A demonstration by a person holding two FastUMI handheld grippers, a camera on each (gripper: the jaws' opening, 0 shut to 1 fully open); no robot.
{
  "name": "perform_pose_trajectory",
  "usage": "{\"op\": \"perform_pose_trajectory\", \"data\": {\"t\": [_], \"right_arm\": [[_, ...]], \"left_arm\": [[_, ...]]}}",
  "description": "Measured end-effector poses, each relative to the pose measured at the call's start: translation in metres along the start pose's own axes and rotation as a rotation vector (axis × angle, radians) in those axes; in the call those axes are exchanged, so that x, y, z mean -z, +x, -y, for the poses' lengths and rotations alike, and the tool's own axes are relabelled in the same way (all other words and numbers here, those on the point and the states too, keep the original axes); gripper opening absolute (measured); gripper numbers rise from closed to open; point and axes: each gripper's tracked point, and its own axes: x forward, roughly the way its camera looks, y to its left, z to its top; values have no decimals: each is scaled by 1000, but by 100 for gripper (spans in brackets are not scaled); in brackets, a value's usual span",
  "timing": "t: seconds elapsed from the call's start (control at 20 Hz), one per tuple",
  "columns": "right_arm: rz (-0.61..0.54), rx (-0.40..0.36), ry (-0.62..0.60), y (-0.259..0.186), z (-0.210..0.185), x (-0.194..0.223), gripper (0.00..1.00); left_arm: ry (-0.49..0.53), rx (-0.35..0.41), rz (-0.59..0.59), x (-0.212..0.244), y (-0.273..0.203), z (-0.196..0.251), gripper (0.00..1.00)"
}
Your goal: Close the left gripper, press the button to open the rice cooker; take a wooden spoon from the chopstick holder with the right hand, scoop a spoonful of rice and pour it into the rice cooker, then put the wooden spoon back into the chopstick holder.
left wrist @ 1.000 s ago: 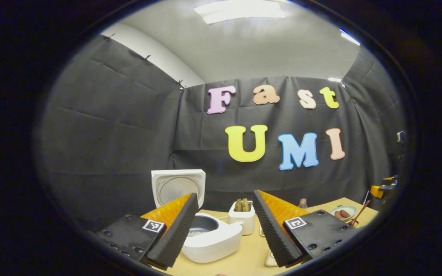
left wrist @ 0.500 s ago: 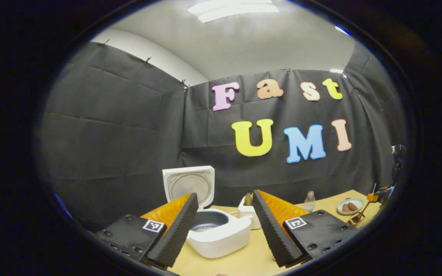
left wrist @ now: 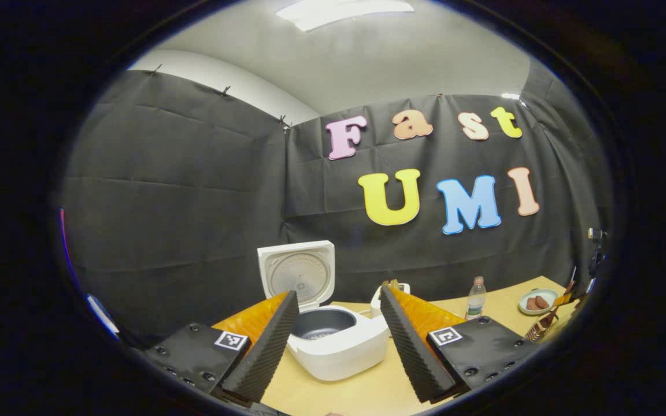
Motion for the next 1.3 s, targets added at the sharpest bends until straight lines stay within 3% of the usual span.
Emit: {"op": "perform_pose_trajectory", "data": {"t": [0.15, 0.2, 0.3, 0.35, 0.5, 0.9, 0.95, 1.0, 1.1, 1.15, 1.3], "right_arm": [[-28, -45, 1, 2, -9, 5, 82], [-23, -26, -7, 5, -5, 6, 82], [-37, -51, 13, 6, -10, 5, 20], [-34, -41, 8, 16, -10, 11, 26], [-28, -83, -24, 2, -22, 4, 9], [96, -33, -96, -49, -42, -39, 9], [116, -31, -91, -57, -47, -46, 9], [135, -33, -86, -64, -54, -53, 9], [163, -33, -71, -76, -67, -63, 9], [172, -38, -65, -81, -76, -65, 9], [191, -67, -63, -91, -108, -69, 9]], "left_arm": [[1, -24, -13, 5, -6, -3, 98], [1, -31, -21, 5, -9, -4, 98], [-1, -47, -29, 10, -12, -7, 98], [-3, -56, -33, 12, -15, -7, 98], [-16, -57, -44, 15, -20, -6, 98], [-11, 38, 7, 1, 3, -11, 98], [-15, 52, 13, 1, 7, -13, 98], [-19, 62, 16, 2, 11, -16, 92], [-37, 89, 20, 3, 18, -21, 92], [-44, 98, 19, 5, 22, -25, 98], [-45, 116, 9, 15, 32, -40, 92]]}}
